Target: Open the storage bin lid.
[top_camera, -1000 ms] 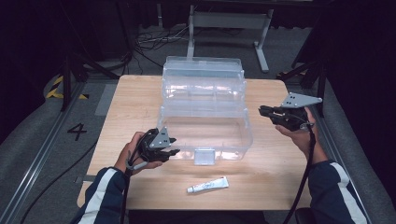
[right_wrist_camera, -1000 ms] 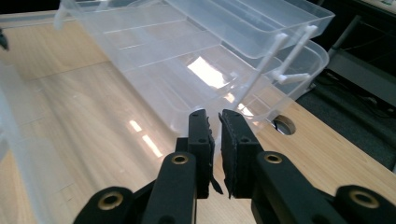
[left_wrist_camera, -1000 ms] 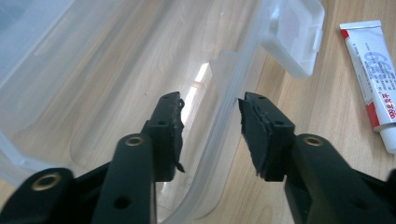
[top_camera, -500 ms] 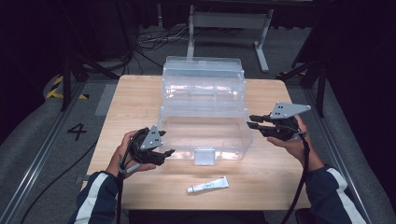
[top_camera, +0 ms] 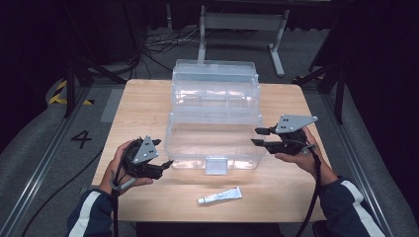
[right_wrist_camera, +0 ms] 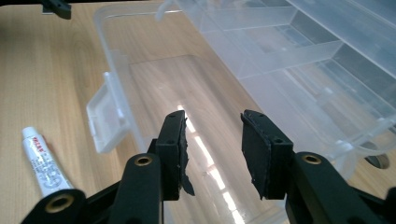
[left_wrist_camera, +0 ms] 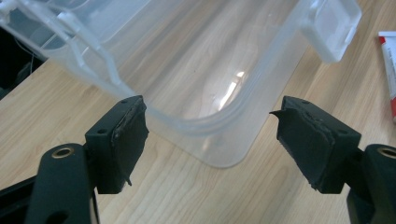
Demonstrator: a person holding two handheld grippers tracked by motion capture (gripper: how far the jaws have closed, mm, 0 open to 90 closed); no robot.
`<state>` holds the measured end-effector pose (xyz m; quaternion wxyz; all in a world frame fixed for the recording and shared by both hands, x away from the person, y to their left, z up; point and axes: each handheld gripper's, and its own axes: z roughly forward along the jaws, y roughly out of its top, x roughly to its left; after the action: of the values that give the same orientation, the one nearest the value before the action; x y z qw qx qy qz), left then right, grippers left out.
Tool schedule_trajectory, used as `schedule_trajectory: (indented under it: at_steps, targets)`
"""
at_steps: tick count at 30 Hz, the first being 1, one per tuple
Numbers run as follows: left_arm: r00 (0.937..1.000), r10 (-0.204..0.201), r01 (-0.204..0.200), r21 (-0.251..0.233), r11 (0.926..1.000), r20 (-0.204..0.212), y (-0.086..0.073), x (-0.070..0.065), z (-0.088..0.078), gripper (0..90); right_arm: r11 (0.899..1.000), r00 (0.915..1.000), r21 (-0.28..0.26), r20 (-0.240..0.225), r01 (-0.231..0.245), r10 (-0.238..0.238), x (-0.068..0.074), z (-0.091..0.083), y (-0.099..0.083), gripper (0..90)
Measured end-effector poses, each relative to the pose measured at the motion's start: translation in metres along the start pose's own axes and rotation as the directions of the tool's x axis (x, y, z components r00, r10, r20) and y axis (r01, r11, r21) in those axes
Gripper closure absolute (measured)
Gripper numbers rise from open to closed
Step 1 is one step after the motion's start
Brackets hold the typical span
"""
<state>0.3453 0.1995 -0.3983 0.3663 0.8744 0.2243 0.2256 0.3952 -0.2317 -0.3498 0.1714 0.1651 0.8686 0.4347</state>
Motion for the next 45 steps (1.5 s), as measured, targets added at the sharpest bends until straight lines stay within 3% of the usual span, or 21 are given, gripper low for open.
schedule_trajectory:
  at_steps: [10, 16, 21, 30, 32, 35, 38, 45]
  targets:
    - [0.9989, -0.037, 0.038, 0.039, 0.9985, -0.027, -0.025, 0.004, -0.007, 24.0, 0.998, 0.996, 0.02, -0.069, 0.058, -0.056, 0.021, 0.011, 0.008, 59.2]
    - [0.9972, -0.066, 0.069, 0.086, 0.9939, -0.033, -0.046, 0.007, -0.003, 24.0, 0.995, 0.9899, 0.031, -0.112, 0.092, -0.088, 0.034, 0.018, 0.012, 57.6]
    - [0.9954, -0.095, 0.096, 0.116, 0.9885, -0.015, -0.061, 0.006, 0.004, 24.0, 0.992, 0.9835, 0.042, -0.144, 0.117, -0.11, 0.042, 0.023, 0.013, 56.4]
    - [0.9897, -0.141, 0.134, 0.158, 0.9783, 0.029, -0.08, 0.002, 0.013, 22.6, 0.982, 0.9633, 0.063, -0.215, 0.178, -0.161, 0.063, 0.035, 0.015, 54.9]
    - [0.9884, -0.146, 0.136, 0.173, 0.9754, 0.044, -0.085, 0.0, 0.016, 22.4, 0.977, 0.9535, 0.073, -0.243, 0.201, -0.178, 0.071, 0.04, 0.016, 54.5]
    - [0.9851, -0.163, 0.152, 0.173, 0.9731, 0.055, -0.088, -0.001, 0.018, 22.2, 0.973, 0.9469, 0.083, -0.26, 0.217, -0.19, 0.075, 0.044, 0.015, 54.3]
    - [0.9817, -0.179, 0.165, 0.174, 0.9709, 0.067, -0.091, -0.001, 0.019, 21.6, 0.967, 0.9361, 0.098, -0.291, 0.235, -0.198, 0.083, 0.051, 0.014, 54.2]
    - [0.9763, -0.202, 0.184, 0.184, 0.9654, 0.079, -0.098, -0.001, 0.022, 19.6, 0.938, 0.9002, 0.16, -0.369, 0.307, -0.231, 0.104, 0.073, 0.009, 53.4]
